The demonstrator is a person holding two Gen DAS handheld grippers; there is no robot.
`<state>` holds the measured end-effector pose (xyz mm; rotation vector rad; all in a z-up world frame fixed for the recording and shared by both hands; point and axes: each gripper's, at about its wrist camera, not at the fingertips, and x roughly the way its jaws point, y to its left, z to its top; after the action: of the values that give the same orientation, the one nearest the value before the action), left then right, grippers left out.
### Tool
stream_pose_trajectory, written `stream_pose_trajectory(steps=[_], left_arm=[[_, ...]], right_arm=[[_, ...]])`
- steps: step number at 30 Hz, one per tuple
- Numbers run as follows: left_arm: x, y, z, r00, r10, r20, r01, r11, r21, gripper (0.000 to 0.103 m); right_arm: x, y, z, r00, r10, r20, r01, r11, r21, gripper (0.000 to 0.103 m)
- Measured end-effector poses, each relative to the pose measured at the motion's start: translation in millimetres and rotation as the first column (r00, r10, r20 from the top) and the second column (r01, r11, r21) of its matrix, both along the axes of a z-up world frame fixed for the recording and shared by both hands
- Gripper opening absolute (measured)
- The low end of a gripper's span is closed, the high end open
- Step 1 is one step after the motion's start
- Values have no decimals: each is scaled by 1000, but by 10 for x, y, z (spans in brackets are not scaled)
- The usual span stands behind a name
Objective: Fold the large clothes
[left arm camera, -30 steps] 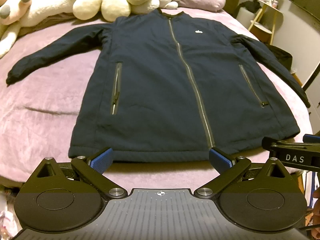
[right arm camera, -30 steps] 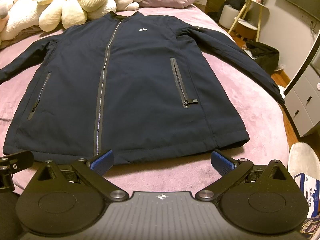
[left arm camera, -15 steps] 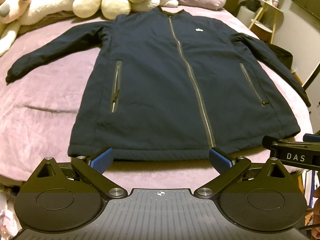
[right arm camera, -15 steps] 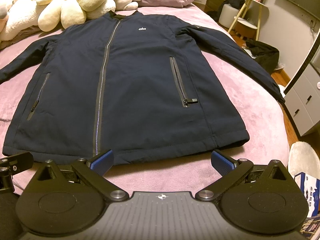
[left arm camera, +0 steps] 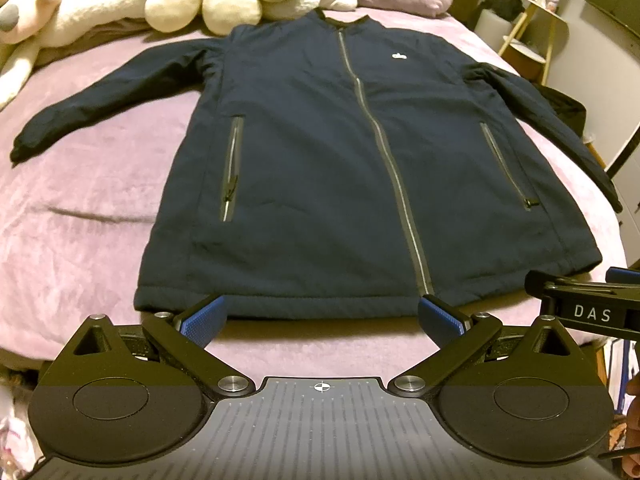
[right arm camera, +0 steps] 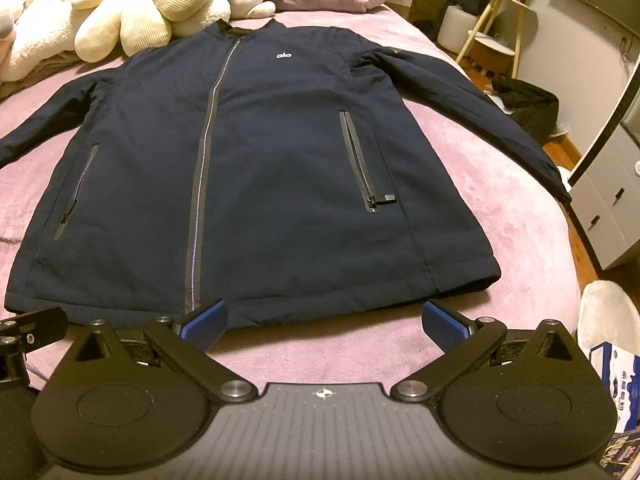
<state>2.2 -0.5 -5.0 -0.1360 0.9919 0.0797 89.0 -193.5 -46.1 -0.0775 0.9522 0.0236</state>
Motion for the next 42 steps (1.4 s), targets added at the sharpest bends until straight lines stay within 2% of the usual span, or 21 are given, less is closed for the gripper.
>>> stream_pose_trajectory(steps=[28, 42], left_arm=[[58, -4, -66, 1000, -3, -31, 3, 1000, -9, 103], [171, -10, -141, 998, -20, -63, 19, 1000, -24, 103]], right_arm=[[49, -42, -75, 1000, -6, -19, 6, 1000, 25, 103], [128, -123, -189, 999, -17, -40, 20, 997, 73, 103]])
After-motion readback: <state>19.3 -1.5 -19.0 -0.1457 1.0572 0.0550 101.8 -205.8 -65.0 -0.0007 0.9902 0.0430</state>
